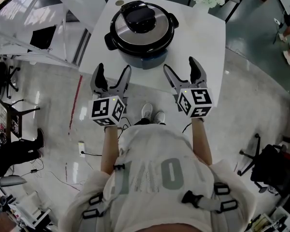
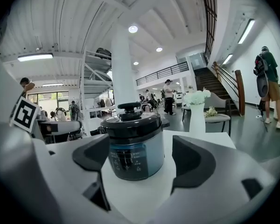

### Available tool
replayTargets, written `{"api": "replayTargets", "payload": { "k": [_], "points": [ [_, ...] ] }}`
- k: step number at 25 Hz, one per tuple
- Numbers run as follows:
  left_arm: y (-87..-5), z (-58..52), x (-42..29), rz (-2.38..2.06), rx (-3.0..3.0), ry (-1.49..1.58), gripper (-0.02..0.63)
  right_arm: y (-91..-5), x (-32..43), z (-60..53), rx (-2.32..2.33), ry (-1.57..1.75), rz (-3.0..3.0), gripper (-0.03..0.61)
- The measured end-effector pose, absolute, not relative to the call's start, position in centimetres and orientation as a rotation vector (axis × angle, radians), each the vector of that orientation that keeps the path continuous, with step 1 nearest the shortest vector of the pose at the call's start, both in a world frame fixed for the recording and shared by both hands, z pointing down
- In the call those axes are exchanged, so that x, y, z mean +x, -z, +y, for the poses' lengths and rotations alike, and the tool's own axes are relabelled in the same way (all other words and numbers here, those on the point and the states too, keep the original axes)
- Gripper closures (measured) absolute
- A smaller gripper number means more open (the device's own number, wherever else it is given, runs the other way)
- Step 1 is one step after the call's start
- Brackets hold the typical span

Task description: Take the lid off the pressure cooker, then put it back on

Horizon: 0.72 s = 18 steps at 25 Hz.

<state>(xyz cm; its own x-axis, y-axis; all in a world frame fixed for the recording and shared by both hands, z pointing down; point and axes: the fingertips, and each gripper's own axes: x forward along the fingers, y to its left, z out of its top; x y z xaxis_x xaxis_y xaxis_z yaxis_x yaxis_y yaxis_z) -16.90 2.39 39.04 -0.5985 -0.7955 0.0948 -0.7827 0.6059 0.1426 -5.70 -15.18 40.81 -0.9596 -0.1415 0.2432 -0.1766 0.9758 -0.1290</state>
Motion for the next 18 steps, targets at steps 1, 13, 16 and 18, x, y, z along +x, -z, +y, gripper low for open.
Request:
{"api": "replayTargets", "payload": {
  "k": [1, 13, 16, 18],
  "points": [
    [-39.2, 2.4, -17.0, -2.681, 1.322, 0.12, 0.21, -40.8, -5.8, -15.2, 0.236, -0.219, -2.89, 0.167],
    [-36.9, 2.2, -20.6, -2.716, 1.362, 0.089, 0.21, -38.1, -8.0, -16.7, 0.3, -0.128, -2.932, 0.167],
    [-35.6, 2.4, -22.8, -2.736, 1.36, 0.105, 0.21, -36.4, -9.4, -17.8, 0.327, -0.074, -2.956, 0.167],
    [-34.9, 2.4, -23.7, -2.738, 1.374, 0.105, 0.21, -35.4, -10.2, -18.3, 0.335, -0.026, -2.969, 0.167]
  ]
}}
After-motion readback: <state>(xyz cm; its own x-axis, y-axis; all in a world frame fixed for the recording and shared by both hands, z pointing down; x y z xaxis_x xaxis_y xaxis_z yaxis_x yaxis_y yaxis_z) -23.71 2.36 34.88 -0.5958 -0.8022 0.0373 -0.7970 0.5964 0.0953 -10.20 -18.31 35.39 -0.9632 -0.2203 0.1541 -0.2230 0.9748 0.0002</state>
